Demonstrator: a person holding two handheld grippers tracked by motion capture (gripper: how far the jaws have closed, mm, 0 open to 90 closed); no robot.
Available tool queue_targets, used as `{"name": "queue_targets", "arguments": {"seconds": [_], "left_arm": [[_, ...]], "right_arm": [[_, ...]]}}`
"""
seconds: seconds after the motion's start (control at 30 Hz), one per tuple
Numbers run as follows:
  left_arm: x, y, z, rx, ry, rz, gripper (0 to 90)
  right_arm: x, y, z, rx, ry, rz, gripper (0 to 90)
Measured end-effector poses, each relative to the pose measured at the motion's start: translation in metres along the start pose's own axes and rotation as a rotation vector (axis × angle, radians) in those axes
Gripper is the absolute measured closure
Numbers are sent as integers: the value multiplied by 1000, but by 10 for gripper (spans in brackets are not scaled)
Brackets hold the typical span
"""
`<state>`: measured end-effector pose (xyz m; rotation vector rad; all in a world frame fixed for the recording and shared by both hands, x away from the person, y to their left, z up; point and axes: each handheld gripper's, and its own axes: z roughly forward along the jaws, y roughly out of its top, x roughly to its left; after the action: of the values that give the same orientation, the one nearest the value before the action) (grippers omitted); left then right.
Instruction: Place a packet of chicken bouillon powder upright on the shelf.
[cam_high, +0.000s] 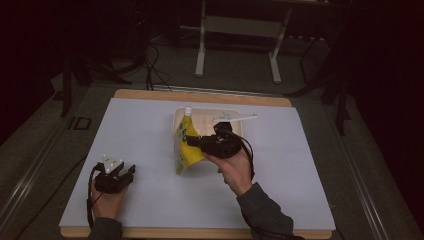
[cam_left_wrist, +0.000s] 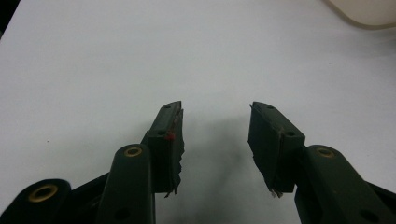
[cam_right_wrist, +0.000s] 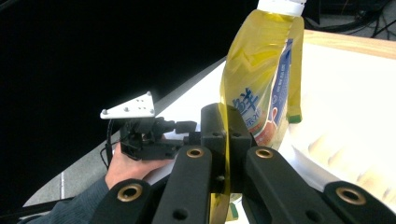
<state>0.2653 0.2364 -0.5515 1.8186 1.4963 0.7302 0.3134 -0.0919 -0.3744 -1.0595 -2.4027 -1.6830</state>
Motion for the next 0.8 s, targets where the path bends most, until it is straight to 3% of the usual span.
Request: {"name": "queue_targets", "arguments": {"seconds": [0.8], "left_arm": [[0, 0, 1, 0, 0, 1, 549]], "right_arm": [[-9, 24, -6, -52, -76, -30, 900]]}}
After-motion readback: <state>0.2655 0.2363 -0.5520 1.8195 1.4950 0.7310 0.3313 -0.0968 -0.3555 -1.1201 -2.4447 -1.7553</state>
